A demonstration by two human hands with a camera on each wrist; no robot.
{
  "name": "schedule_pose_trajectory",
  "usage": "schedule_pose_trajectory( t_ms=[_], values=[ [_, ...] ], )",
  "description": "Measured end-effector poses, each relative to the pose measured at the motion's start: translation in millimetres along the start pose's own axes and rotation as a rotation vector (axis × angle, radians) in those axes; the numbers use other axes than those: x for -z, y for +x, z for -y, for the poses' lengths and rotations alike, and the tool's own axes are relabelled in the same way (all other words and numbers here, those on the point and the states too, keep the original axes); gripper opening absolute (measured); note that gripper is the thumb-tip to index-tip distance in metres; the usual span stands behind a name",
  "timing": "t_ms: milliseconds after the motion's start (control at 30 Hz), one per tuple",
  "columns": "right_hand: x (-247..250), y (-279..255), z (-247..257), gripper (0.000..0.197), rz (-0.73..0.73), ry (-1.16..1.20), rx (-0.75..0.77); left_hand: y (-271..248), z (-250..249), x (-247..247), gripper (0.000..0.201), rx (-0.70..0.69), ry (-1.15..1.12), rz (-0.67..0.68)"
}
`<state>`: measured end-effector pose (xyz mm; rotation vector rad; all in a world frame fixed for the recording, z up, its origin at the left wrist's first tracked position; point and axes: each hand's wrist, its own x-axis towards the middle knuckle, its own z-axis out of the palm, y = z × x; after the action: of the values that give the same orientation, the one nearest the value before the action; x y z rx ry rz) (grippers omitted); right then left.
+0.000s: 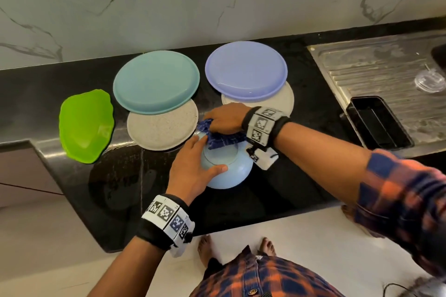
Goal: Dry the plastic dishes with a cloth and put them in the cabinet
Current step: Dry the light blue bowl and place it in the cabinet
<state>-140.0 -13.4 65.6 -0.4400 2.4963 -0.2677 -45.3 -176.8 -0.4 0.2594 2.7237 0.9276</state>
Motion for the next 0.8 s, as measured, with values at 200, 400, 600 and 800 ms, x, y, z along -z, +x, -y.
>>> schedule_pose_trajectory(
  t_ms=[200, 400, 600, 800],
  values=[
    [-9.4, 1.0, -3.1, 0.037, -0.057, 0.098, 0.006, -2.4, -2.0, 1.0, 0.095, 0.032, -0.041, 0.009],
    [-75.6, -58.1, -51.8, 0.035, -0.342, 0.291, -0.226, -3.5, -5.4, 2.4, 0.096, 0.053, -0.059, 0.021],
    [-142.8, -107.2, -29.0, 0.062, -0.498, 0.343, -0.283, -1.2, -7.6, 4.6, 0.098, 0.047, 0.023, 0.006],
    [-82.6, -61.4, -39.1, 0.049, -0.455, 0.156, -0.185, -3.6, -11.2, 9.0, 0.094, 0.016, -0.009, -0.027]
  ],
)
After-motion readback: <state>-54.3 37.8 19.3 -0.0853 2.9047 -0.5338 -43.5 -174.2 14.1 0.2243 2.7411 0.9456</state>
